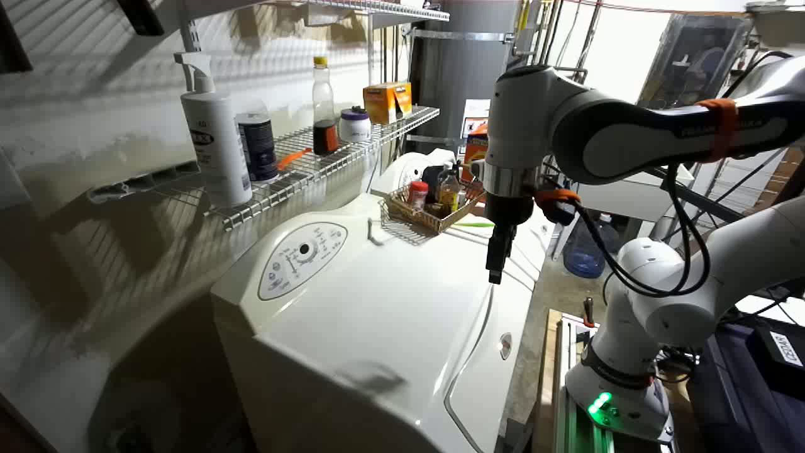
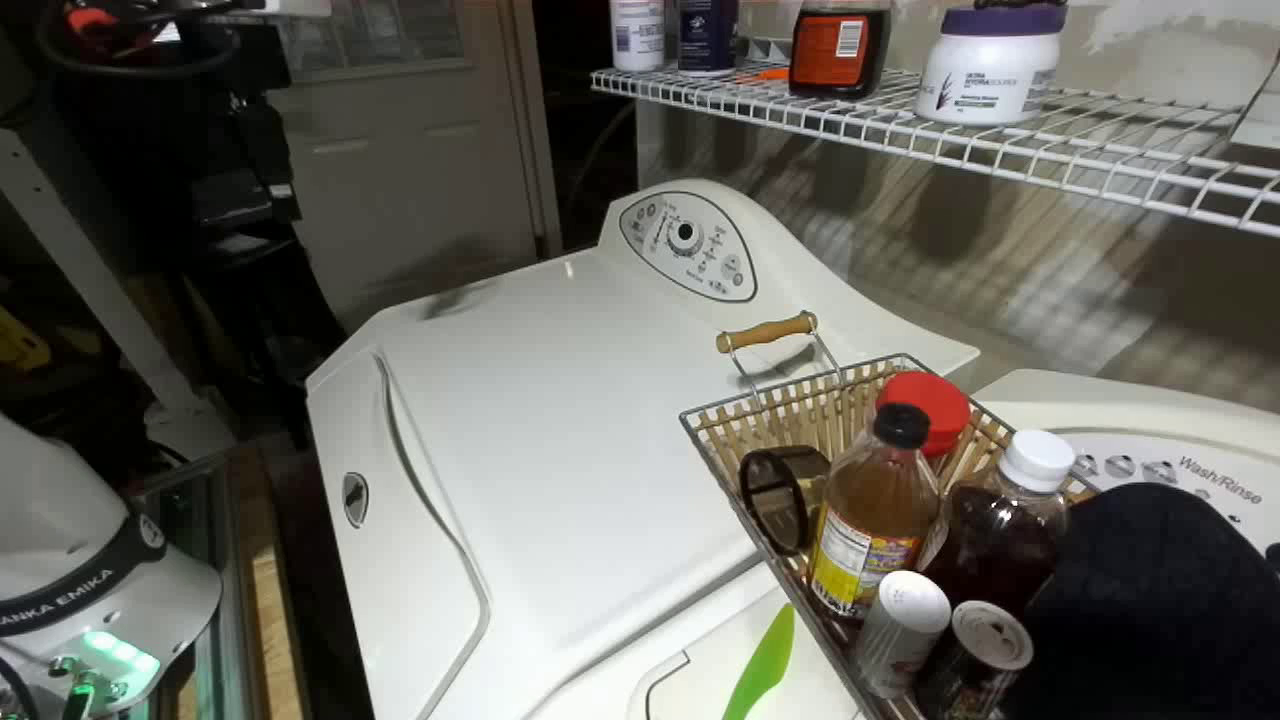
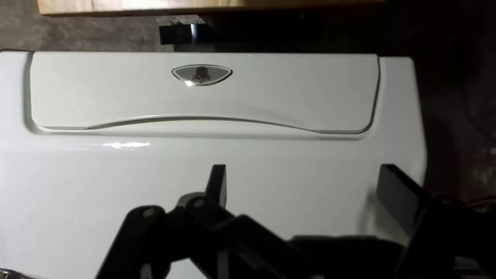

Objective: Press a button on the washing machine

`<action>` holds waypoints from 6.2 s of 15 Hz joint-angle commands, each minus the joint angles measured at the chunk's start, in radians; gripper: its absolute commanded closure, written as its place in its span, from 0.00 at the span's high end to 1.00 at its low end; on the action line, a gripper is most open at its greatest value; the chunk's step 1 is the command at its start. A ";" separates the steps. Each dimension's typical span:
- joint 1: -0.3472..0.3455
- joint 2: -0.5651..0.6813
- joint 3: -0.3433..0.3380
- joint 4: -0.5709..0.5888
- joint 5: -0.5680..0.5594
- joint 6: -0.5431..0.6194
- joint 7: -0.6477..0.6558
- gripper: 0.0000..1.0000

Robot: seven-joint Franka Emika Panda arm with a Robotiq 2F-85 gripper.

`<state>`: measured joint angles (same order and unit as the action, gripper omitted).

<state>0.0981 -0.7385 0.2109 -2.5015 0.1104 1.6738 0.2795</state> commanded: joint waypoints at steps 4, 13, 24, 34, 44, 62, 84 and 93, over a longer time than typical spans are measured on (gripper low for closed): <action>-0.001 0.000 0.001 0.002 0.000 -0.002 -0.001 1.00; 0.003 0.167 0.005 0.026 0.008 0.381 -0.052 1.00; -0.015 0.723 0.014 0.347 -0.155 0.802 0.073 0.38; 0.080 1.001 -0.111 0.588 -0.335 0.997 0.210 0.00; 0.093 1.045 -0.136 0.624 -0.286 0.989 0.144 0.00; 0.187 1.260 -0.264 0.834 -0.328 1.043 0.125 0.00; 0.257 1.343 -0.362 0.892 -0.329 1.109 0.150 0.00; 0.238 1.404 -0.344 0.973 -0.321 1.066 0.120 0.00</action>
<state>0.3426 0.5602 -0.1347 -1.6353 -0.1973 2.7264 0.3944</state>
